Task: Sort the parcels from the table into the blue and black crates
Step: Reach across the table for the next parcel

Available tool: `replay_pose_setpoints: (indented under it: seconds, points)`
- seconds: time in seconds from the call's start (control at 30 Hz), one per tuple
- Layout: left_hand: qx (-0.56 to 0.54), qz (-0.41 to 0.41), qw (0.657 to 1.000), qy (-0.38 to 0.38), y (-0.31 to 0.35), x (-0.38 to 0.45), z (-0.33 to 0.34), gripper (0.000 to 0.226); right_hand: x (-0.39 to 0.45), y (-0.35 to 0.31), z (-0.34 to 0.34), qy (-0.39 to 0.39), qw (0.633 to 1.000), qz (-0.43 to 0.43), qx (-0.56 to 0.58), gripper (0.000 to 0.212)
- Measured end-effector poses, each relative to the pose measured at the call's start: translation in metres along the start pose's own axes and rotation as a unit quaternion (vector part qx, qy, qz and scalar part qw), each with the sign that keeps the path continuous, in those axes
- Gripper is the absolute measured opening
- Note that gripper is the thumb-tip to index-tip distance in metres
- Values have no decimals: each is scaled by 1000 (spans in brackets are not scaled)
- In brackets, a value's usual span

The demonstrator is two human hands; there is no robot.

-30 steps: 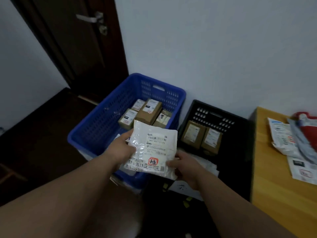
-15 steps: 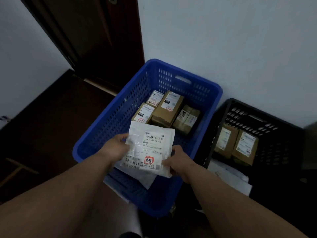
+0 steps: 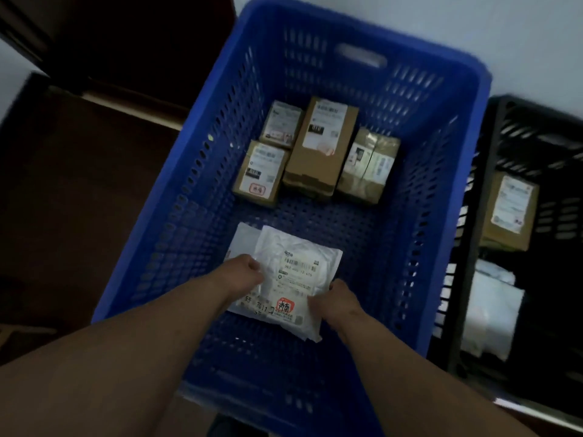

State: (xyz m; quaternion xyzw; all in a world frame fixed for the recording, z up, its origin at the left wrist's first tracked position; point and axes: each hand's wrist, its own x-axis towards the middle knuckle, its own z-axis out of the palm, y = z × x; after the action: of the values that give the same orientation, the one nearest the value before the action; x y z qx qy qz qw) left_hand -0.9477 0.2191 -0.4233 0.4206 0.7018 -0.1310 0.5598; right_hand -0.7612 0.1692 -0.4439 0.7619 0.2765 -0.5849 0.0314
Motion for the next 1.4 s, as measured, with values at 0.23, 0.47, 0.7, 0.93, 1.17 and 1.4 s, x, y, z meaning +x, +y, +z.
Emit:
replay_pose_setpoints:
  seconds: [0.23,0.47,0.7,0.93,1.17,1.4]
  points:
    - [130,12,982,-138,-14,42,39,48,33,31,36,-2,995,89,41,37]
    - [242,21,952,-185,-17,16,63,57,4,40,22,-36,996,52,66,27]
    - [211,55,975,-48,14,-58,52,54,-71,34,-21,-40,995,-48,80,46]
    - [85,125,987,62,70,-170,80,51,-186,53,-109,4,985,-162,54,44]
    - [80,229,969,38,138,-252,116,46,-267,127,-199,102,978,-166,69,4]
    - [130,314,939,60,194,-311,175,46,-313,217,-245,190,973,-110,77,17]
